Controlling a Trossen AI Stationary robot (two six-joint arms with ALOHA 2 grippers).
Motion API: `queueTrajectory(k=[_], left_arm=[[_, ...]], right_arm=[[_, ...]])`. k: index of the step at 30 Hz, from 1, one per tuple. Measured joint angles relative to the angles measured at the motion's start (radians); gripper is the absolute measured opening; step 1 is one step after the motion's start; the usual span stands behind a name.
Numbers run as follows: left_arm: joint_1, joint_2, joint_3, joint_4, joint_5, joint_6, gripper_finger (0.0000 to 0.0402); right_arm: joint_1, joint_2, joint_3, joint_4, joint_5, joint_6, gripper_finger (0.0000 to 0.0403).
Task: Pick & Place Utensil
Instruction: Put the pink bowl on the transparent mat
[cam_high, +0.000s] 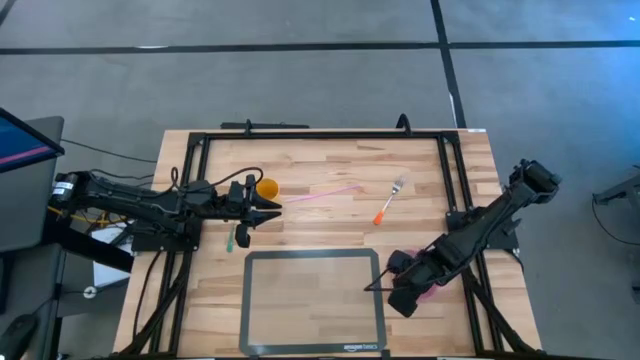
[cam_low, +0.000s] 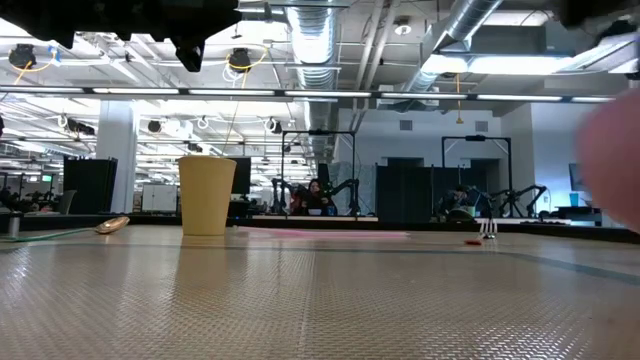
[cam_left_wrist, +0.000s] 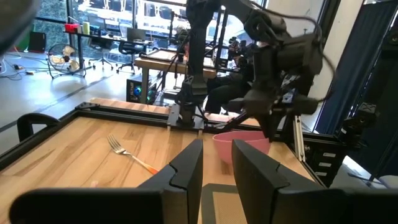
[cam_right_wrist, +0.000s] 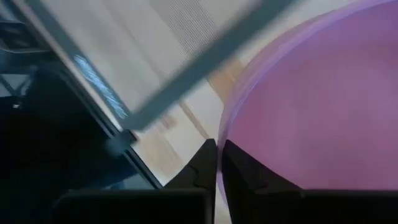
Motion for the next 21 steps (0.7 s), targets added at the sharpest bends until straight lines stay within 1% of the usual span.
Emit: queueTrajectory(k=[3,5,8,11,17,21], left_arm=[[0.0,0.0,0.0,0.0,0.0,0.0,0.0086],[0.0,0.0,0.0,0.0,0.0,0.0,0.0086],[0.0,0.0,0.0,0.0,0.0,0.0,0.0086],[0.0,0.003,0.0,0.0,0.0,0.0,0.0086],[0.0,0.01,0.0,0.001,0.0,0.0,0.0086],[0.0,0.015,-0.001,0.001,0.0,0.0,0.0086]], right_arm=[[-0.018,-0.001,0.044,0.014,0.045,-0.143,0.0005],[-0.027,-0.001,0.062,0.041,0.068,-0.269,0.0008],[-0.039,0.0,0.071,0.108,0.071,-0.482,0.0013],[-0.056,0.0,0.071,0.161,0.071,-0.65,0.0011],[-0.107,0.005,0.071,0.279,0.072,-0.867,0.0004],[-0.13,0.016,0.071,0.377,0.069,-1.003,0.001]])
